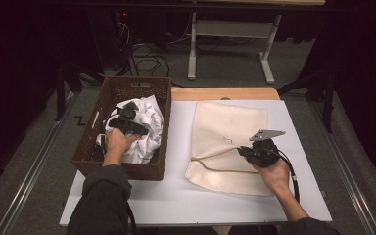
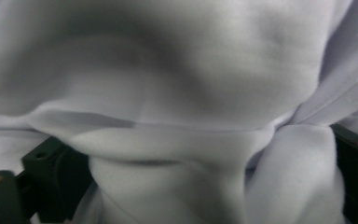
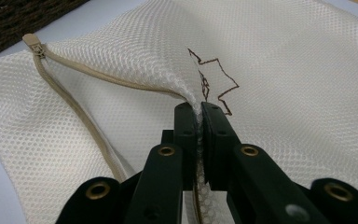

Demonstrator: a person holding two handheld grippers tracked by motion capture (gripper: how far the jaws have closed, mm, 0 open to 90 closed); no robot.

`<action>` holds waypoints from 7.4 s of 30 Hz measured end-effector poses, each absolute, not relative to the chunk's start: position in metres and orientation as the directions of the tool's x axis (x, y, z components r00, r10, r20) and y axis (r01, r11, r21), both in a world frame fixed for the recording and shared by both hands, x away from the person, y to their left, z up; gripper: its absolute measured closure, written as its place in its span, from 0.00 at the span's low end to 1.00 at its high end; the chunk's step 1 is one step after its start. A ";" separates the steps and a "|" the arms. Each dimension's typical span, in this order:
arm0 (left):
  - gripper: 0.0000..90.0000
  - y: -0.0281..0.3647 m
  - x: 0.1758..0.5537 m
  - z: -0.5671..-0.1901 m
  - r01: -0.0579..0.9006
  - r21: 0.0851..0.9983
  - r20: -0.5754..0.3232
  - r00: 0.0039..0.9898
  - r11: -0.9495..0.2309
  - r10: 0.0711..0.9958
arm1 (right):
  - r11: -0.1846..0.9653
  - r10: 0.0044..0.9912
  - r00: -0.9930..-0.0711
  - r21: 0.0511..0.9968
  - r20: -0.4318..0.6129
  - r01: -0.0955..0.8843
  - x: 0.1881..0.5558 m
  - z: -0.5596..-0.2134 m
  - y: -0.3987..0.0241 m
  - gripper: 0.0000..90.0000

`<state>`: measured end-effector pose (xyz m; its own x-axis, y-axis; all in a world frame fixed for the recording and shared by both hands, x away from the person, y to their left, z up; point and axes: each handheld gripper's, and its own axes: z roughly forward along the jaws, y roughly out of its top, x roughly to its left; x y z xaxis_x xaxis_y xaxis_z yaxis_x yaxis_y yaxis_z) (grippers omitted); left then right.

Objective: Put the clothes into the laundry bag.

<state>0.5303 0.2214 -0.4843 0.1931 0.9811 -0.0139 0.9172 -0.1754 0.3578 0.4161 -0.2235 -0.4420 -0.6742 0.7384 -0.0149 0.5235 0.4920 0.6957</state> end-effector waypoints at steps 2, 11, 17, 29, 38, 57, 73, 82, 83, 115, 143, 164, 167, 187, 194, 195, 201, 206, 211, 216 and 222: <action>0.08 0.221 0.530 -0.484 0.918 0.355 -0.022 0.195 -0.175 0.981 | 0.495 0.737 -0.676 0.696 -0.019 0.520 0.416 -0.441 -0.225 0.96; 0.28 0.215 0.531 -0.479 0.931 0.320 -0.031 0.197 -0.177 0.980 | 0.500 0.735 -0.677 0.695 -0.025 0.517 0.418 -0.440 -0.227 0.96; 0.49 0.208 0.531 -0.474 0.933 0.305 -0.010 0.202 -0.189 0.979 | 0.499 0.732 -0.681 0.695 -0.019 0.518 0.419 -0.440 -0.227 0.96; 0.73 0.204 0.529 -0.458 0.942 0.287 0.014 0.178 -0.175 0.984 | 0.514 0.716 -0.698 0.694 -0.022 0.505 0.423 -0.439 -0.232 0.96; 0.75 0.214 0.507 -0.427 0.930 0.312 -0.009 0.205 -0.192 0.979 | 0.527 0.693 -0.720 0.696 -0.020 0.488 0.426 -0.441 -0.233 0.96; 0.76 0.227 0.469 -0.346 0.854 0.473 -0.019 0.257 -0.217 0.966 | 0.524 0.680 -0.734 0.704 -0.006 0.479 0.429 -0.441 -0.225 0.96; 0.76 0.230 0.449 -0.312 0.791 0.571 -0.048 0.297 -0.218 0.954 | 0.535 0.682 -0.731 0.687 -0.008 0.491 0.432 -0.443 -0.220 0.97; 0.76 0.220 0.443 -0.290 0.753 0.612 -0.061 0.350 -0.242 0.935 | 0.539 0.684 -0.730 0.688 -0.020 0.487 0.435 -0.441 -0.217 0.98; 0.76 0.219 0.442 -0.288 0.752 0.612 -0.059 0.353 -0.246 0.934 | 0.539 0.683 -0.730 0.689 -0.022 0.484 0.435 -0.441 -0.217 0.98; 0.75 0.116 0.424 -0.255 0.631 0.633 -0.114 0.648 -0.448 0.753 | 0.522 0.718 -0.696 0.683 -0.028 0.511 0.453 -0.435 -0.220 0.98; 0.70 0.010 0.410 -0.368 0.574 0.540 -0.173 0.791 -0.615 0.587 | 0.527 0.729 -0.684 0.653 -0.018 0.544 0.462 -0.448 -0.229 0.98; 0.67 -0.001 0.409 -0.450 0.552 0.546 -0.187 0.814 -0.631 0.550 | 0.487 0.776 -0.630 0.604 0.034 0.631 0.466 -0.444 -0.224 0.98; 0.68 -0.011 0.408 -0.459 0.537 0.522 -0.156 0.824 -0.663 0.545 | 0.468 0.780 -0.624 0.612 0.053 0.637 0.463 -0.442 -0.226 0.98; 0.26 0.005 0.396 -0.406 0.497 0.594 -0.128 0.835 -0.633 0.535 | 0.513 0.763 -0.646 0.612 -0.004 0.602 0.452 -0.430 -0.214 0.98; 0.52 0.021 0.399 -0.399 0.433 0.751 -0.118 0.831 -0.499 0.544 | 0.518 0.761 -0.648 0.603 -0.001 0.607 0.453 -0.431 -0.213 0.98; 0.56 0.023 0.402 -0.401 0.448 0.758 -0.150 0.827 -0.475 0.542 | 0.515 0.765 -0.644 0.605 -0.003 0.607 0.453 -0.431 -0.213 0.98; 0.86 0.017 0.418 -0.434 0.518 0.703 -0.267 0.828 -0.488 0.493 | 0.517 0.761 -0.649 0.605 -0.002 0.605 0.452 -0.429 -0.213 0.98; 0.94 -0.022 0.412 -0.476 0.477 0.580 -0.226 0.873 -0.660 0.432 | 0.502 0.758 -0.652 0.630 0.008 0.592 0.451 -0.425 -0.212 0.99; 0.94 -0.027 0.408 -0.479 0.455 0.575 -0.170 0.879 -0.680 0.445 | 0.527 0.738 -0.674 0.640 -0.019 0.559 0.445 -0.411 -0.205 0.99; 0.69 -0.018 0.402 -0.450 0.484 0.615 -0.177 0.854 -0.622 0.489 | 0.551 0.730 -0.681 0.638 -0.056 0.538 0.439 -0.410 -0.201 0.99; 0.49 -0.003 0.409 -0.413 0.489 0.662 -0.135 0.823 -0.568 0.552 | 0.537 0.735 -0.677 0.642 -0.038 0.547 0.442 -0.413 -0.207 0.98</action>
